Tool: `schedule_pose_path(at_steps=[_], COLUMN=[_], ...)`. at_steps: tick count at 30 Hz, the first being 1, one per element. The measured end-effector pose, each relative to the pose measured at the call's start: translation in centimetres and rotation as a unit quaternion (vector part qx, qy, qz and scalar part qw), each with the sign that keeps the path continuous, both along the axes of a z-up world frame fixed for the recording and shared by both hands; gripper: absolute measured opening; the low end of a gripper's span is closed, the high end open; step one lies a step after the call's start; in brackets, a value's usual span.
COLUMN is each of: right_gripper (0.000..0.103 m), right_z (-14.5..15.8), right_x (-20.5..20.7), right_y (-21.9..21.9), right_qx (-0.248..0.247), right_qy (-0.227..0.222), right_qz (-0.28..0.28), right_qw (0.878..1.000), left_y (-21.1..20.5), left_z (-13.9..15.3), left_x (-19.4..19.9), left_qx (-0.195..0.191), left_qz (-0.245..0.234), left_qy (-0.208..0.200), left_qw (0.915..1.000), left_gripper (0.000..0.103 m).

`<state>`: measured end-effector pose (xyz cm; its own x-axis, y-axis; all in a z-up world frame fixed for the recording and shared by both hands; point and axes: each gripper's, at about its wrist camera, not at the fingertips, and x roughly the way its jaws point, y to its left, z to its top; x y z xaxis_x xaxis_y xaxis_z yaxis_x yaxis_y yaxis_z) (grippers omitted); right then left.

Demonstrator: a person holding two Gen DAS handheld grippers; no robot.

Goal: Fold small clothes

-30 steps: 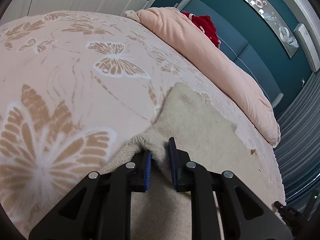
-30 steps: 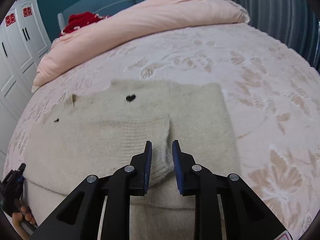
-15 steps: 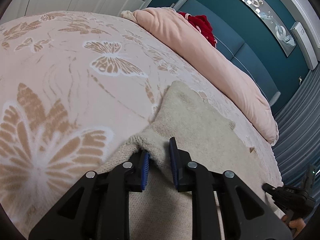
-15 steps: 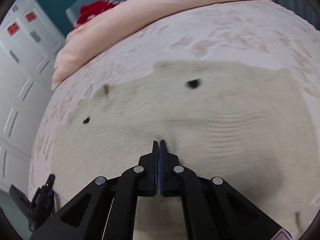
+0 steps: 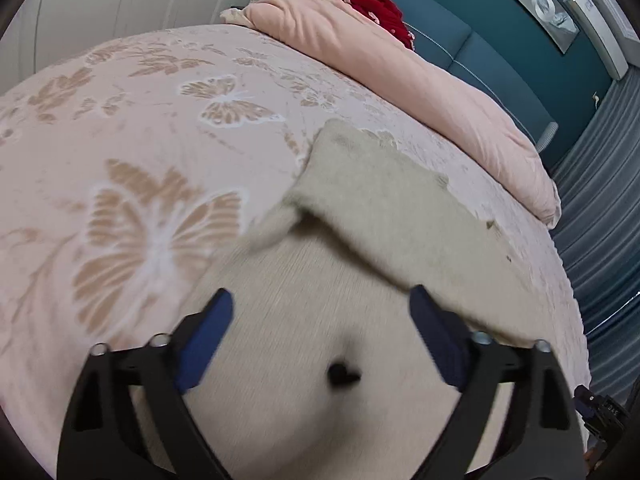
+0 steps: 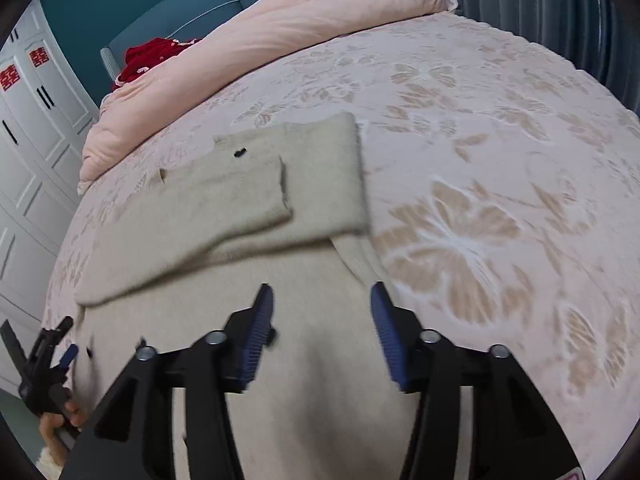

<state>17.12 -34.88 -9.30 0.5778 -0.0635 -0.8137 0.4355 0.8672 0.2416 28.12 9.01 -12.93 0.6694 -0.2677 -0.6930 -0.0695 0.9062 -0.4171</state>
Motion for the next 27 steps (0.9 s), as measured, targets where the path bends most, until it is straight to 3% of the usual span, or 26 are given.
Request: schedule_pose_path(at_steps=[4, 8, 11, 14, 19, 27], right_gripper=[0.068, 0.069, 0.07, 0.072, 0.075, 0.076], right_z=[-1.1, -2.5, -3.6, -4.2, -4.5, -5.0], right_x=[-9.4, -16.9, -19.7, -20.8, -19.3, -14.7], right_y=[0.4, 0.7, 1.4, 2.3, 3.2, 4.5], right_qx=[-0.012, 0.053, 0.095, 0.121, 0.139, 0.164], right_qy=[0.038, 0.048, 0.049, 0.036, 0.014, -0.012], right_qz=[0.004, -0.013, -0.019, -0.025, -0.018, 0.001], right_qw=[0.999, 0.997, 0.994, 0.992, 0.99, 0.986], left_y=[3.2, 7.1, 7.8, 7.4, 5.9, 2.8], left_z=[0.0, -0.8, -0.3, -0.5, -0.7, -1.0], left_x=[-8.0, -15.2, -18.6, -19.6, -18.3, -13.1], left_qx=[0.008, -0.04, -0.03, -0.025, -0.004, -0.044], left_qz=[-0.021, -0.012, -0.016, -0.021, -0.018, -0.049], left_qy=[0.057, 0.089, 0.083, 0.092, 0.089, 0.085], left_qw=[0.9981, 0.9952, 0.9959, 0.9953, 0.9959, 0.9942], left_gripper=[0.096, 0.096, 0.098, 0.098, 0.098, 0.098])
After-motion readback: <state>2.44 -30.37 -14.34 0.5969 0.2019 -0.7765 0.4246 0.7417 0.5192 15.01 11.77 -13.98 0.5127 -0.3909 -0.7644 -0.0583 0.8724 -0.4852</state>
